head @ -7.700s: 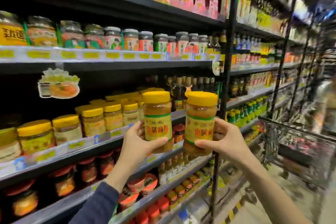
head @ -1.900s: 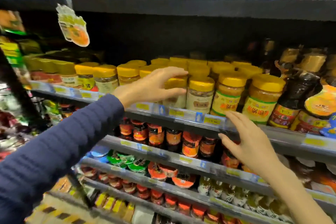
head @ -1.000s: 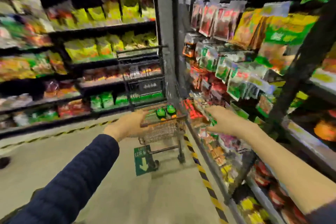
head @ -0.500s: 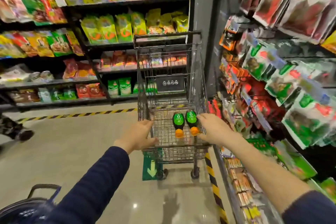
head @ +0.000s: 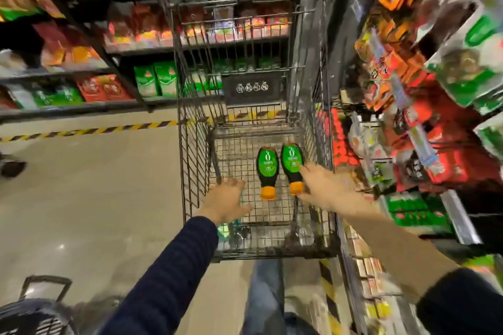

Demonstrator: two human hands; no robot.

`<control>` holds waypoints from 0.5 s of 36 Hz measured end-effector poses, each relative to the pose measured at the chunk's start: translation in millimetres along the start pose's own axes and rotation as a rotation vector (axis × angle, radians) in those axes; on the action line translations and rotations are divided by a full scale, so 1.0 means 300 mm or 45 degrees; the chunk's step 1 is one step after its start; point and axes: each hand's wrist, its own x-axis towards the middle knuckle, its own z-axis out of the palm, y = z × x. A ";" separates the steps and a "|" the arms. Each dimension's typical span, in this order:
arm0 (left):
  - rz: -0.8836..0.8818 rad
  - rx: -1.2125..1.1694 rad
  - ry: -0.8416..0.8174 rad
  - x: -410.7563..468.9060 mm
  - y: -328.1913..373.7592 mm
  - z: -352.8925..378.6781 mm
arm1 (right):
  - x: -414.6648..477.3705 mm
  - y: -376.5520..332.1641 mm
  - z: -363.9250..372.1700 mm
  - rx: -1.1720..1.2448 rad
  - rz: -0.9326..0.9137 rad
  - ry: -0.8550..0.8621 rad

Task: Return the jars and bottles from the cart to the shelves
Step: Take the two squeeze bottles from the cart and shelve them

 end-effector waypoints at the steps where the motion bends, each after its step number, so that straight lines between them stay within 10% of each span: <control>1: 0.005 -0.023 -0.034 0.046 -0.006 0.005 | 0.034 0.007 0.007 0.019 0.031 -0.021; 18: -0.180 -0.430 -0.379 0.645 -0.089 0.211 | 0.611 0.150 0.270 0.331 0.475 -0.300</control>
